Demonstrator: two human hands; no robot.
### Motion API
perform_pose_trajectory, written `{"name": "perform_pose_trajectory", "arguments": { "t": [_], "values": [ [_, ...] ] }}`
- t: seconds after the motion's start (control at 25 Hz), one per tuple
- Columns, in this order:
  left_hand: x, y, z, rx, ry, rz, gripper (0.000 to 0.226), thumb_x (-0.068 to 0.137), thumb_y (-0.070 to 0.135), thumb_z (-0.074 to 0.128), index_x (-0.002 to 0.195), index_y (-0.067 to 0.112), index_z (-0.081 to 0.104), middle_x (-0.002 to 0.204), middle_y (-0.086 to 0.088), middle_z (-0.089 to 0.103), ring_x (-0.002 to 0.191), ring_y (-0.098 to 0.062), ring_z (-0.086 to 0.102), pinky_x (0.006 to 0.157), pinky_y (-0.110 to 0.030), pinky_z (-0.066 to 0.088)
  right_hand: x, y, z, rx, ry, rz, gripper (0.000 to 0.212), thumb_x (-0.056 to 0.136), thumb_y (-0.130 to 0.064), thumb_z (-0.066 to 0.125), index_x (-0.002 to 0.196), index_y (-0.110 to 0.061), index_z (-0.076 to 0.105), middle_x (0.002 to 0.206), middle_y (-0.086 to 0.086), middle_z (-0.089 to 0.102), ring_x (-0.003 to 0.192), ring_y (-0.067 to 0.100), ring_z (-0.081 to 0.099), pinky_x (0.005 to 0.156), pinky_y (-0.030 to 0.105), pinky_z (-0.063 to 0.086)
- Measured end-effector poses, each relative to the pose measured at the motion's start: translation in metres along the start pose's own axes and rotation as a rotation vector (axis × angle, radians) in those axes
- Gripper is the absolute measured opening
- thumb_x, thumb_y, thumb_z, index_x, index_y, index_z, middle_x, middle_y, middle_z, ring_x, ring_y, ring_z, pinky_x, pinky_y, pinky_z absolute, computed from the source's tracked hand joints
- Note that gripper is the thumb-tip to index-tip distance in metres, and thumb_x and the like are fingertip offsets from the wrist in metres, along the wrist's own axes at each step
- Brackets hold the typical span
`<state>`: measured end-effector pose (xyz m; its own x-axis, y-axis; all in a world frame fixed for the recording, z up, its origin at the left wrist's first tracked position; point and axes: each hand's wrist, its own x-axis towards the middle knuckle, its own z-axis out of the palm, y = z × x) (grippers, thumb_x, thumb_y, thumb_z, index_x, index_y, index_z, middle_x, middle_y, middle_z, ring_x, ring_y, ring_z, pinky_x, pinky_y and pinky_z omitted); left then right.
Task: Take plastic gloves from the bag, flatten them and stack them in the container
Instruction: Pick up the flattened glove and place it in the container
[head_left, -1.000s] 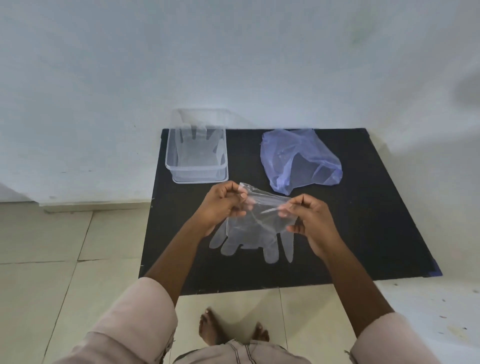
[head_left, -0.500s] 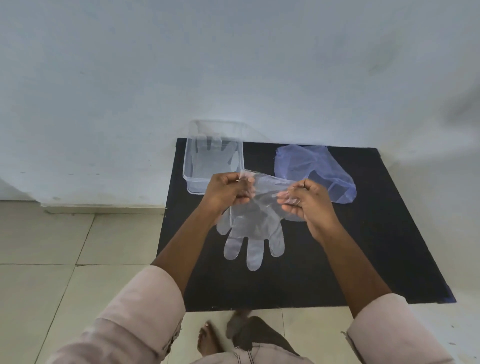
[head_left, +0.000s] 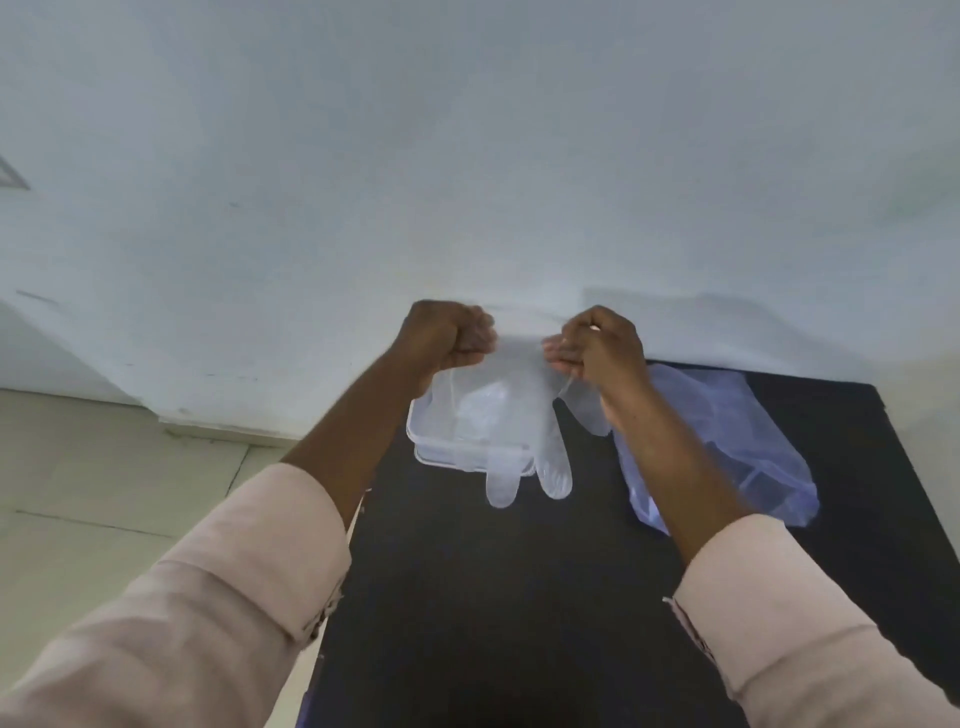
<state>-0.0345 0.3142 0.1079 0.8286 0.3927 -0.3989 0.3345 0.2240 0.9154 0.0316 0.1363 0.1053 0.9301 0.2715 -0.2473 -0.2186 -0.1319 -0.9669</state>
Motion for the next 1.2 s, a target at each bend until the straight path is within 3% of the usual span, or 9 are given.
{"name": "perform_pose_trajectory", "arguments": {
  "t": [0.24, 0.36, 0.56, 0.68, 0.8, 0.92, 1.04, 1.2],
  "values": [
    [0.081, 0.043, -0.019, 0.019, 0.115, 0.049, 0.022, 0.095, 0.013, 0.05, 0.082, 0.008, 0.067, 0.083, -0.01, 0.07, 0.081, -0.026, 0.07, 0.071, -0.028, 0.057, 0.088, -0.038, 0.045, -0.073, 0.01, -0.074, 0.014, 0.084, -0.004, 0.046, 0.077, -0.01, 0.056, 0.086, 0.023, 0.073, 0.075, 0.028, 0.071, 0.073, 0.038, 0.06],
    [0.11, 0.06, -0.023, 0.021, 0.131, 0.146, 0.021, 0.094, 0.011, 0.05, 0.081, 0.009, 0.067, 0.085, -0.012, 0.07, 0.078, -0.025, 0.07, 0.08, -0.035, 0.056, 0.113, -0.052, 0.06, -0.091, 0.043, -0.177, 0.017, 0.084, -0.004, 0.047, 0.073, -0.013, 0.055, 0.082, 0.02, 0.072, 0.077, 0.029, 0.072, 0.079, 0.046, 0.06],
    [0.111, 0.079, -0.023, -0.055, 0.066, 0.459, 0.02, 0.092, 0.011, 0.054, 0.077, 0.014, 0.067, 0.087, -0.01, 0.069, 0.087, -0.023, 0.07, 0.082, -0.034, 0.056, 0.108, -0.063, 0.063, -0.112, 0.216, -0.629, 0.014, 0.082, -0.003, 0.051, 0.075, -0.015, 0.052, 0.077, 0.017, 0.069, 0.074, 0.036, 0.065, 0.068, 0.051, 0.054],
    [0.102, 0.039, -0.033, -0.019, -0.035, 0.489, 0.024, 0.094, 0.008, 0.053, 0.072, 0.015, 0.061, 0.084, -0.008, 0.068, 0.087, -0.021, 0.068, 0.081, -0.033, 0.054, 0.088, -0.021, 0.064, -0.078, 0.218, -0.652, 0.01, 0.088, -0.008, 0.055, 0.079, -0.009, 0.05, 0.07, 0.012, 0.062, 0.071, 0.038, 0.061, 0.064, 0.042, 0.048],
    [0.108, -0.028, -0.05, 0.221, -0.064, 0.419, 0.022, 0.089, 0.012, 0.056, 0.073, 0.023, 0.063, 0.083, -0.01, 0.069, 0.085, -0.022, 0.066, 0.082, -0.045, 0.054, 0.073, 0.045, 0.067, -0.206, 0.128, -0.51, 0.013, 0.092, -0.005, 0.056, 0.079, -0.006, 0.053, 0.067, -0.004, 0.057, 0.061, 0.006, 0.056, 0.06, 0.018, 0.041],
    [0.114, -0.075, -0.063, 0.763, -0.092, 0.478, 0.019, 0.093, 0.028, 0.048, 0.084, 0.025, 0.064, 0.081, -0.002, 0.071, 0.075, -0.021, 0.066, 0.073, -0.043, 0.055, 0.07, 0.092, 0.073, -0.372, 0.018, -0.38, 0.013, 0.094, -0.007, 0.055, 0.082, -0.011, 0.053, 0.075, 0.0, 0.064, 0.064, 0.002, 0.057, 0.06, 0.008, 0.039],
    [0.112, -0.096, -0.064, 1.097, -0.132, 0.562, 0.03, 0.097, 0.033, 0.04, 0.086, 0.015, 0.06, 0.071, -0.004, 0.069, 0.06, -0.022, 0.063, 0.065, -0.039, 0.057, 0.074, 0.114, 0.078, -0.569, -0.063, -0.322, 0.01, 0.096, -0.014, 0.051, 0.087, -0.015, 0.053, 0.083, 0.0, 0.067, 0.072, 0.007, 0.062, 0.063, 0.01, 0.044],
    [0.11, -0.113, -0.057, 1.4, -0.167, 0.687, 0.024, 0.094, 0.023, 0.046, 0.084, 0.014, 0.065, 0.073, -0.005, 0.072, 0.064, -0.023, 0.068, 0.095, -0.043, 0.05, 0.074, 0.128, 0.077, -0.819, -0.164, -0.32, 0.01, 0.097, -0.017, 0.046, 0.088, -0.018, 0.05, 0.08, 0.001, 0.064, 0.07, 0.014, 0.06, 0.066, 0.03, 0.054]
  ]
}}
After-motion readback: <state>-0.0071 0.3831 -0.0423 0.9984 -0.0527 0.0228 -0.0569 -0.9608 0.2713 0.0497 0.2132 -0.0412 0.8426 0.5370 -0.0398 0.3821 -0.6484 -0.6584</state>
